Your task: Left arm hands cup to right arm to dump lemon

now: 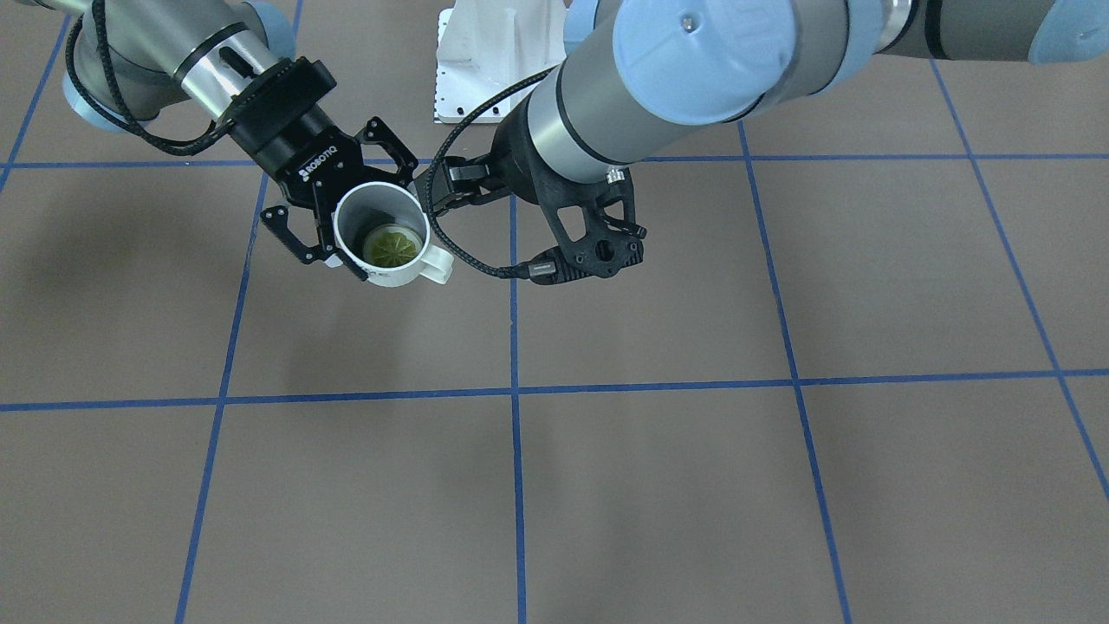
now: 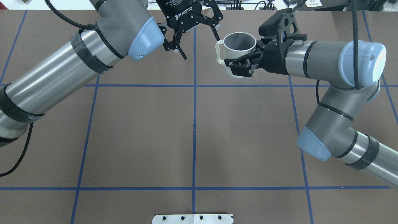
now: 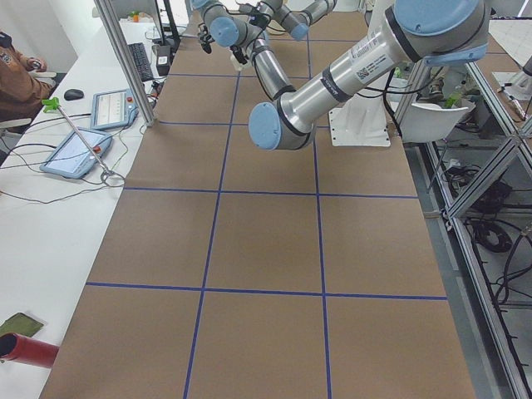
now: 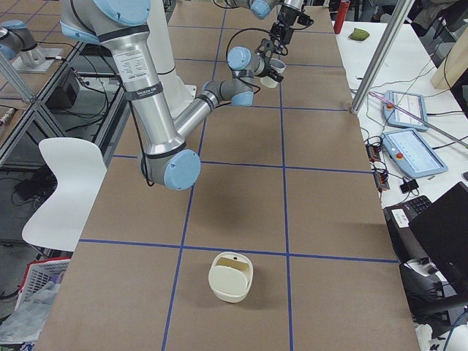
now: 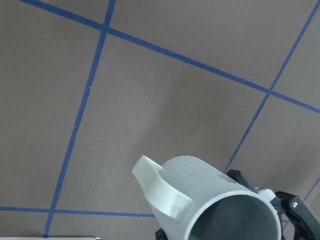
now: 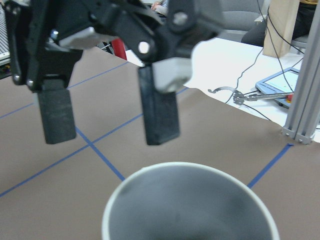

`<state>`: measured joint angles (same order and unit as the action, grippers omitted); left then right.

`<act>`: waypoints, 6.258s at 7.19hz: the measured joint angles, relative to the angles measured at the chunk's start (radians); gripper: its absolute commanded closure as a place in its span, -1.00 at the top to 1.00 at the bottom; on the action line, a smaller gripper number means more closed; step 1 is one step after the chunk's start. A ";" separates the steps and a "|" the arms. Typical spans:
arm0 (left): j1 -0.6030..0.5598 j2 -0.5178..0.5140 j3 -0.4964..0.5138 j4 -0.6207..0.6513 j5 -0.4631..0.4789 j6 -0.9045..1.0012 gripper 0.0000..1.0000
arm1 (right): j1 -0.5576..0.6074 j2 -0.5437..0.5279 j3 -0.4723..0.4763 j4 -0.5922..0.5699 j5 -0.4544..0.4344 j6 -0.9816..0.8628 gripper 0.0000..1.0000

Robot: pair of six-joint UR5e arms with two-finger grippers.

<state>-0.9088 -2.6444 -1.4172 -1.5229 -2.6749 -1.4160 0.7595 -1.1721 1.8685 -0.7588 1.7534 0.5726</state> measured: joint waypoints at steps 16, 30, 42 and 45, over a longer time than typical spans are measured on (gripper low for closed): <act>-0.071 0.048 -0.054 0.010 0.012 0.006 1.00 | 0.820 -0.679 -0.433 0.973 0.544 0.631 -1.00; -0.062 0.050 -0.049 0.010 0.078 0.008 1.00 | 0.841 -0.638 -0.632 1.552 0.363 1.536 -1.00; -0.062 0.050 -0.043 0.011 0.110 0.008 1.00 | 0.854 -0.629 -0.732 1.710 0.210 2.005 -1.00; -0.061 0.050 -0.043 0.012 0.115 0.008 1.00 | 0.854 -0.618 -0.777 1.768 0.192 2.083 -1.00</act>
<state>-0.9702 -2.5940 -1.4604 -1.5110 -2.5597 -1.4082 1.6137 -1.7903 1.0916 1.0092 1.9455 2.6558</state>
